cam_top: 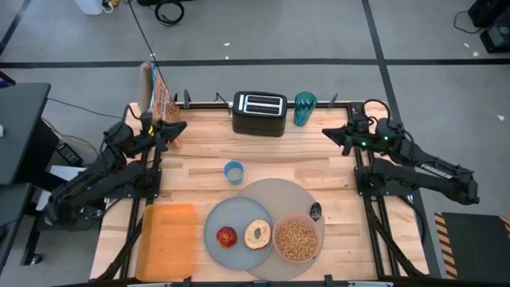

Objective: Arrange a breakfast setting
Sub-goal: Return to Home Position

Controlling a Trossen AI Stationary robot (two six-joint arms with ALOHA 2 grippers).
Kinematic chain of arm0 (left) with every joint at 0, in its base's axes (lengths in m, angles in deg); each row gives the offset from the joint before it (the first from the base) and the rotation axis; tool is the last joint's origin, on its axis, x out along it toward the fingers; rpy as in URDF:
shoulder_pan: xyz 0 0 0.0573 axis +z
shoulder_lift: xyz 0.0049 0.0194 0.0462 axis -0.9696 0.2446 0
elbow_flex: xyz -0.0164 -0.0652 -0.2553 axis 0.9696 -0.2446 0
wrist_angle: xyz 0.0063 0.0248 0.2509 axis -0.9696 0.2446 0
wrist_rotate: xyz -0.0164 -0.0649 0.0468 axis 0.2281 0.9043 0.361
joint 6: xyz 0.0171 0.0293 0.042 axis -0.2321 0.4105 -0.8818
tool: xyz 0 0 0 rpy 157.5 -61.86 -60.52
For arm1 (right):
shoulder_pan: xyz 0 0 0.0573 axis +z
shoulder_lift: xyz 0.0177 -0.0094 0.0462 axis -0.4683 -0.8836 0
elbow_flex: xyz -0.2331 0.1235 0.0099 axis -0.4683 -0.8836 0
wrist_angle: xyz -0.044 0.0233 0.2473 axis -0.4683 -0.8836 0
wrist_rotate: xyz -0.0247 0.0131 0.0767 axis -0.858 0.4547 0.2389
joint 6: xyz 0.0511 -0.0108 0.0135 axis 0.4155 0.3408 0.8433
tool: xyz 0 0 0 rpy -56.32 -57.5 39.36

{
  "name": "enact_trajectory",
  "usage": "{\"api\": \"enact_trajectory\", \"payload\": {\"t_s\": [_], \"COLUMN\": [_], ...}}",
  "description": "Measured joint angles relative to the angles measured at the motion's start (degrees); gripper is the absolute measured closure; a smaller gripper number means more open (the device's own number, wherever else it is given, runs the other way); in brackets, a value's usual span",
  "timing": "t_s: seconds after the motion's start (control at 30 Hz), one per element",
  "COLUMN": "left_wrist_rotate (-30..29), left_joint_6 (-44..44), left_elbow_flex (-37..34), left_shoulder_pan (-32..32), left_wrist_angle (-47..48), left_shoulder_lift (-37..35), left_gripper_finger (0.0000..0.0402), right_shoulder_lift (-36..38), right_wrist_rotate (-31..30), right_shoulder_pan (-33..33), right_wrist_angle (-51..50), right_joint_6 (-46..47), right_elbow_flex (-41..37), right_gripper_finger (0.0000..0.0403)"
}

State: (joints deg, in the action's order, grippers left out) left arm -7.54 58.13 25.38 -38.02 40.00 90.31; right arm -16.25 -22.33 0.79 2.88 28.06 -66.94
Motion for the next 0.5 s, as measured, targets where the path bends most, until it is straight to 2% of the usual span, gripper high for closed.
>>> {"api": "enact_trajectory", "payload": {"t_s": [0.23,0.5], "left_wrist_rotate": [-1.3,-2.7], "left_joint_6": [4.1,7.6], "left_elbow_flex": [-6.3,-12.5], "left_shoulder_pan": [0.0,-0.1], "left_wrist_angle": [-2.4,-3.2], "left_shoulder_lift": [-6.2,-12.6], "left_gripper_finger": [0.0309,0.0309], "right_shoulder_lift": [7.7,15.5], "right_wrist_rotate": [-0.4,-5.4], "right_shoulder_pan": [0.0,0.0], "right_wrist_angle": [1.4,1.6], "right_joint_6": [3.6,4.0], "right_elbow_flex": [-1.9,-2.1], "right_gripper_finger": [0.0396,0.0396]}}
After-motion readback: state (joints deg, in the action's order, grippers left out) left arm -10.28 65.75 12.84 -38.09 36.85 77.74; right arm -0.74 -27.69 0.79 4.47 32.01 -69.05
